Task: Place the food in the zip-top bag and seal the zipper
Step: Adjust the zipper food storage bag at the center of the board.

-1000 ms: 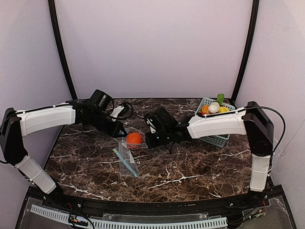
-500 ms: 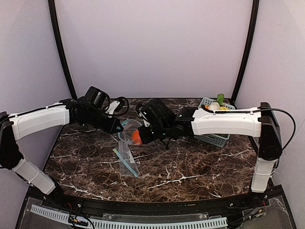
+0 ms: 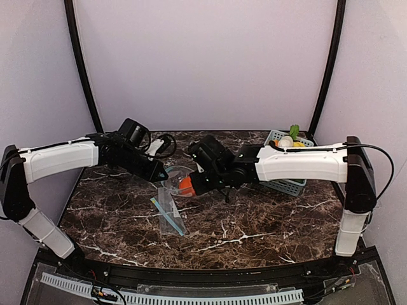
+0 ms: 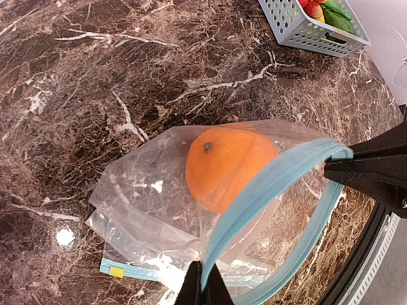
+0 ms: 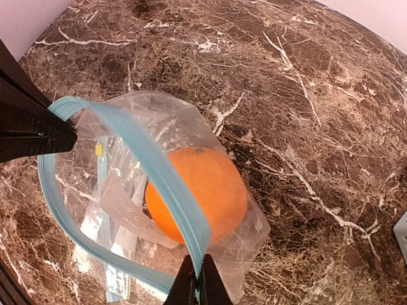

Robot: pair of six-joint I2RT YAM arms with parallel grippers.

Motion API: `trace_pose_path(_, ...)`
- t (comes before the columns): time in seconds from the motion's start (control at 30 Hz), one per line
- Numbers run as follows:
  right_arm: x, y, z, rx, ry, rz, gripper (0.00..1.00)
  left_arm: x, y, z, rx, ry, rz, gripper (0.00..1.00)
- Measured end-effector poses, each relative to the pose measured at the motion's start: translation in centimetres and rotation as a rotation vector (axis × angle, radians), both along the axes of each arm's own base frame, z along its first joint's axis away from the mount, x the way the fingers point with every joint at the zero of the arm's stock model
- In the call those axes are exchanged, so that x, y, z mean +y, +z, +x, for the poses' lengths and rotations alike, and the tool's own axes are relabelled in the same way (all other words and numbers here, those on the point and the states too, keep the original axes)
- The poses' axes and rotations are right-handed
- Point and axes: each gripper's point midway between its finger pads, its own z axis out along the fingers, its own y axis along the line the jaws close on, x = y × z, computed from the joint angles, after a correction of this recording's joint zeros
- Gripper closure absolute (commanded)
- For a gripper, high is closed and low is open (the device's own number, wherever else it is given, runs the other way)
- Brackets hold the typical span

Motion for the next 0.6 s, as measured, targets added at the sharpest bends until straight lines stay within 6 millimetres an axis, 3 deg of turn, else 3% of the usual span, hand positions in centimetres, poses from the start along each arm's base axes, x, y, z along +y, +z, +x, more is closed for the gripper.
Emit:
trace_pose_path(0.17,-0.6,-0.8,-0.2,0.022,-0.011,-0.016,0.65,-0.6,-1.5,-0.3,0.058,-0.018,-0.006,0.99)
trace_pose_path(0.3,-0.8,-1.1,-0.3,0.03,-0.015,-0.017,0.5,-0.9,-2.2,-0.5,0.086,-0.025,-0.009,0.99)
trace_pose_path(0.4,-1.4,-0.5,-0.5,0.027,-0.012,-0.015,0.44,-0.9,-2.3,-0.5,0.094,-0.026,-0.012,0.99)
trace_pose_path(0.6,-4.2,3.3,-0.1,-0.04,-0.051,0.02,0.38,-1.0,-2.3,-0.5,0.093,-0.023,-0.016,0.99)
